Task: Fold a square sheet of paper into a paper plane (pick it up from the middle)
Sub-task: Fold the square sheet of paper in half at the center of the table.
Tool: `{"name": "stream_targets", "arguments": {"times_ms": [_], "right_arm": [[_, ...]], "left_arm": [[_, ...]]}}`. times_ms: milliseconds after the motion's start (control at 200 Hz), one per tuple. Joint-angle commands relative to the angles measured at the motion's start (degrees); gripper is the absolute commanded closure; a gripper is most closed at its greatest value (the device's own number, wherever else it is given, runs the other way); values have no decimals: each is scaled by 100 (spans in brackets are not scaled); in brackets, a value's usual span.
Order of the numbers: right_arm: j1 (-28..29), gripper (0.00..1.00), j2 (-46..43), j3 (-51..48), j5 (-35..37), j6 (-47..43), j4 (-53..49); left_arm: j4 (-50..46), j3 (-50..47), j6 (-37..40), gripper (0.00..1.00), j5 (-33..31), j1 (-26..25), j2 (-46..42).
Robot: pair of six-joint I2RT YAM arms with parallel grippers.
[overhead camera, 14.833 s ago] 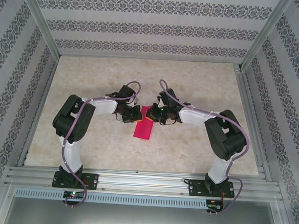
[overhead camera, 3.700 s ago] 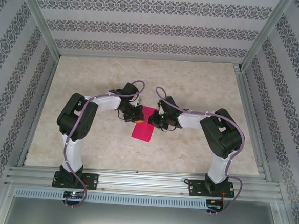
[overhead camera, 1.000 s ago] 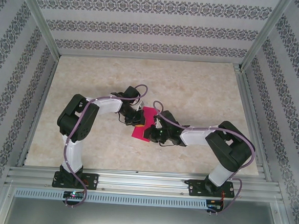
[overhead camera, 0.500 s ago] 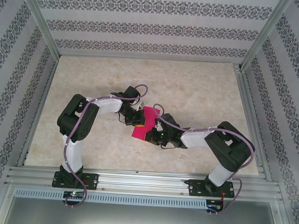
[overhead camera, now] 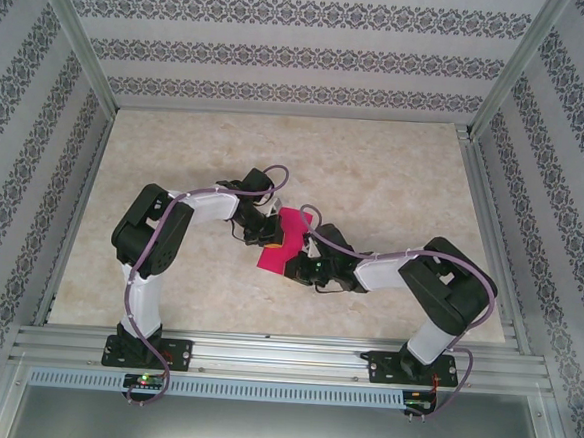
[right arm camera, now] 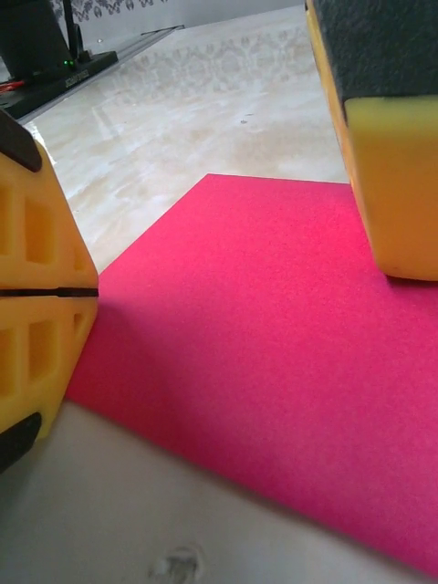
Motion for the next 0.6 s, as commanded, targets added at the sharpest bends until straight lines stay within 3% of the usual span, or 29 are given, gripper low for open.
{"name": "stream_targets", "arguments": {"times_ms": [0,200,430,600], "right_arm": [[-51,92,-60,-116,-178,-35,15],[-516,91,-680,259,-83,-173,-380],[-812,92,72,722,-569,-160,-72],[-835,92,525,846,-441,-309,-112]], "left_arm": [[-264,2,149,92,-385,-39,137],[-302,38,158,92,-395,-38,117],[-300,29,124,92,-412,-42,105],[-250,-5,90,92,-409,-42,110]]}}
